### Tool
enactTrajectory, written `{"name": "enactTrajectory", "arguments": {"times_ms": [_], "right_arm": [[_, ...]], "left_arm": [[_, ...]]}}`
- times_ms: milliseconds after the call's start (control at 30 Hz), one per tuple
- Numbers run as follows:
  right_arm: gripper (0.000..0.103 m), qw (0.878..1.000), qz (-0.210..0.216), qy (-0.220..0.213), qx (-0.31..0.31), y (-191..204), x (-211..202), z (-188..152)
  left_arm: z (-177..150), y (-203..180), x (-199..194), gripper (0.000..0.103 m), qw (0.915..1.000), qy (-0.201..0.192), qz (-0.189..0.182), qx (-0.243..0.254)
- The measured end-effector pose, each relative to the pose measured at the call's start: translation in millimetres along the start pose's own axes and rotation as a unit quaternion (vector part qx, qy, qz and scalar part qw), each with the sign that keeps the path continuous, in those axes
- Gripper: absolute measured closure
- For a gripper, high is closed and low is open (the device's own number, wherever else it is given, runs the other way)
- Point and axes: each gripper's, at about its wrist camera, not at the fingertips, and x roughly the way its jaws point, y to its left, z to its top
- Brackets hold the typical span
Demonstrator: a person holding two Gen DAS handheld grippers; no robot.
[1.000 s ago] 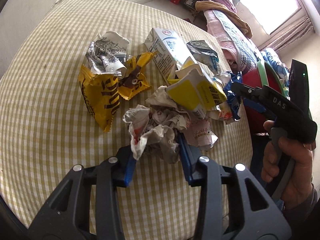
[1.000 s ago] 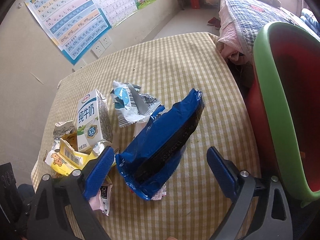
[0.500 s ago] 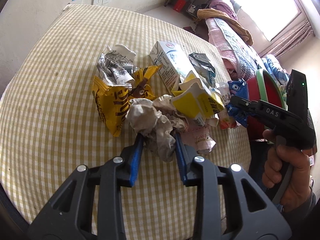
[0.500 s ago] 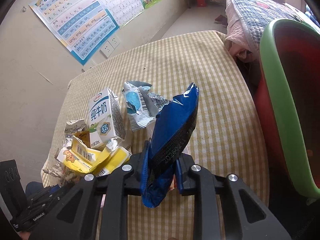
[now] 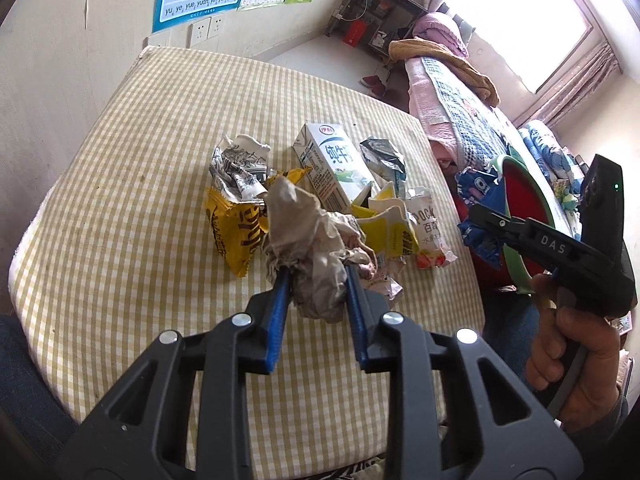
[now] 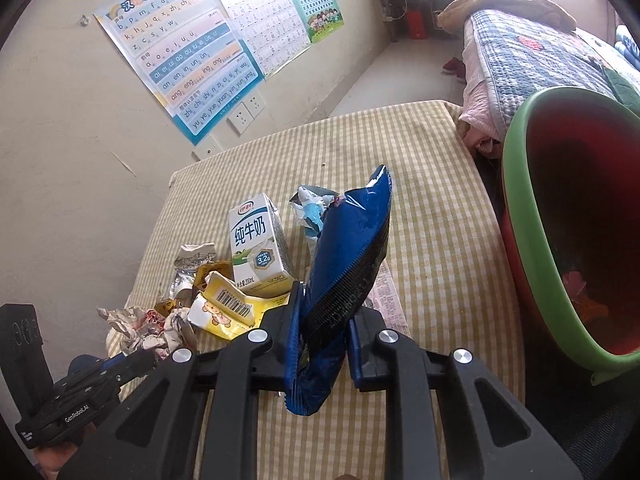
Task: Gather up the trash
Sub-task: 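Carry the blue wrapper and crumpled paper toward the red bucket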
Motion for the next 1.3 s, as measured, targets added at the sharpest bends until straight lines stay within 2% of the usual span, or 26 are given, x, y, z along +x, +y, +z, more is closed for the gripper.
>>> {"name": "enactTrajectory", "arguments": {"times_ms": [333,700,1300], "right_arm": [[0.084,1.0,0.0,-0.013,-0.011,3,-27,-4],[0.084,0.998,-0.004,-0.062,-0.022,-2,-60,0],[0.084,0.991,-0.047,-0.11,0.054,-94,-101,12]], "left_arm": [[20,-18,-29,0.077,0.9995,-0.031,0.004,0.006],[48,-56,-35,0.077,0.9977,-0.055,-0.026,0.031],[77,-139,6,0.077,0.9924,-0.036,-0.085,0.081]]}}
